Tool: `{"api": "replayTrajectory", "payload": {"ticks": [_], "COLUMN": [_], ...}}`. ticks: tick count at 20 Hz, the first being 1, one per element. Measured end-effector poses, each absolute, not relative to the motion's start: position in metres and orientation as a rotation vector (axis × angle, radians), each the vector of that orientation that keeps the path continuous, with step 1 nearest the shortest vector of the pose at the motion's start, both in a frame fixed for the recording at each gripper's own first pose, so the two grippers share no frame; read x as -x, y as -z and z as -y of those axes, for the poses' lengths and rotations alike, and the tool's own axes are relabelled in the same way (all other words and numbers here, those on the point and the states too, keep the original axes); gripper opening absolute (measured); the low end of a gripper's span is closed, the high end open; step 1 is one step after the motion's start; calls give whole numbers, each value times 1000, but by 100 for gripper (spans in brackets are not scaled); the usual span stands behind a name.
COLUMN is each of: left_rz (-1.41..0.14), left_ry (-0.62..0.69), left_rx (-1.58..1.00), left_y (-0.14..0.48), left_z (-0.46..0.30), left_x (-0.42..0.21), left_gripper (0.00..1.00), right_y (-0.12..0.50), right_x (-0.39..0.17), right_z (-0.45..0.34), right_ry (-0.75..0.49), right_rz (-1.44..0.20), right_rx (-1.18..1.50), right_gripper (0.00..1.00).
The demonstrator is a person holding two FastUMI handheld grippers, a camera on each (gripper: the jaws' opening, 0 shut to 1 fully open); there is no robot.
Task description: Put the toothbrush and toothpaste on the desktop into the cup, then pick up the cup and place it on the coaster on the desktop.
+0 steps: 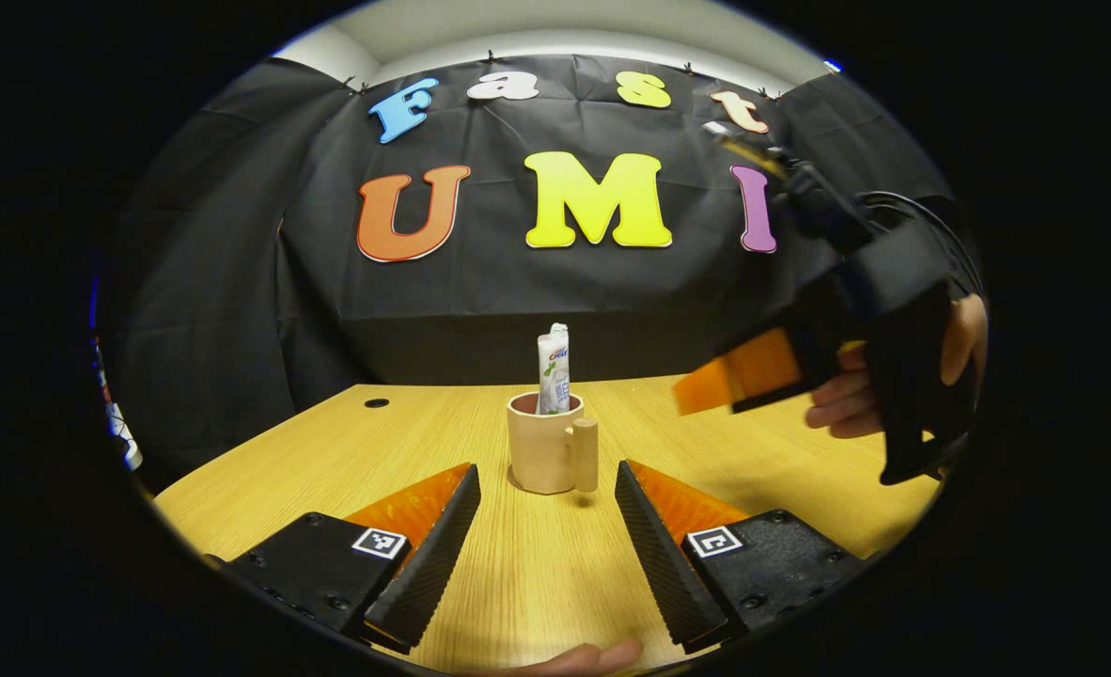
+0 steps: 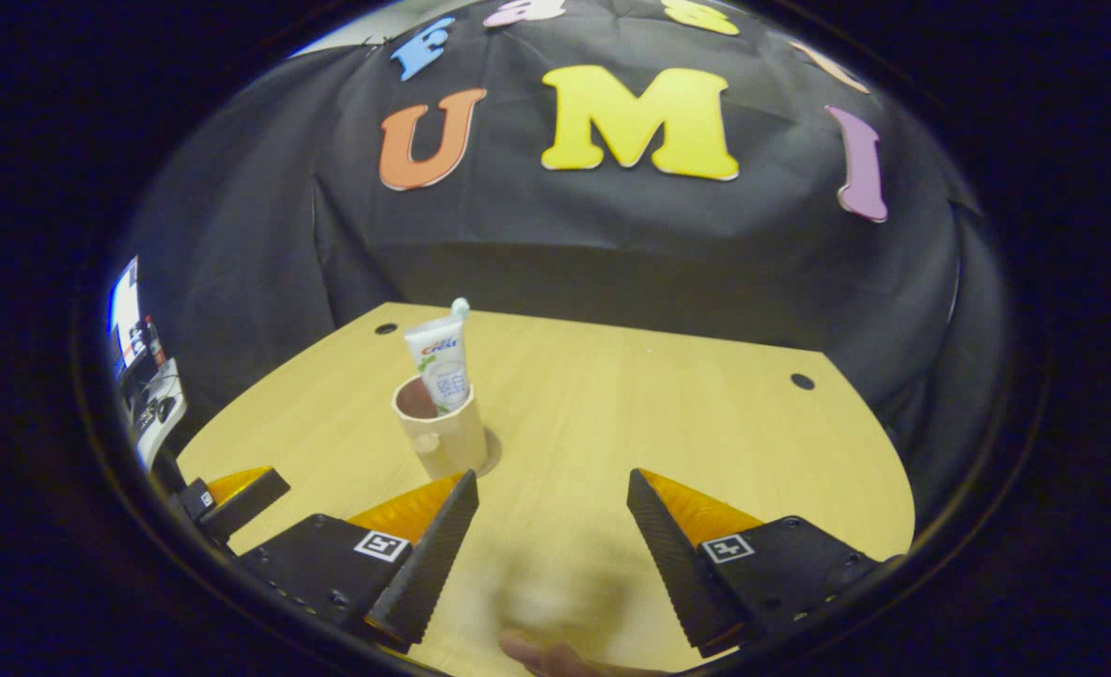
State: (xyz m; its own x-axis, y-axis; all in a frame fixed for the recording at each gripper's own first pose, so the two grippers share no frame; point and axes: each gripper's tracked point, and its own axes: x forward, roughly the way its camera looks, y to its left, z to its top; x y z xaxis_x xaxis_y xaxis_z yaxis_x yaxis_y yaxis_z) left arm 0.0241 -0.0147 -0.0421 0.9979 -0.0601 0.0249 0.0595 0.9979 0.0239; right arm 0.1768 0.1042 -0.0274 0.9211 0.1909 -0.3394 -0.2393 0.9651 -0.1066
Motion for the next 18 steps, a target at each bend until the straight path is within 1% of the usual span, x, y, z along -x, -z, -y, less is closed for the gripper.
{"api": "replayTrajectory", "payload": {"ticks": [3,7,13,15,18], "left_rz": [37,53,86,103,97], "left_ry": [38,24,42,45,43], "left_rx": [-35,-45,-56,-54,-43], "left_y": [35,26,12,5,3], "left_z": [18,29,52,58,62], "left_x": [-26,-24,-16,-14,-15], "left_gripper": [92,92,92,92,92], "right_y": [21,8,-9,-6,2], "right_x": [-151,-119,-89,-86,-87], "right_z": [-58,-17,28,31,25], "right_ry": [-153,-110,-44,-25,-29], "right_rz": [-249,-133,65,71,60], "right_rx": [133,93,74,87,102], "right_gripper": [97,97,96,96,96]}}
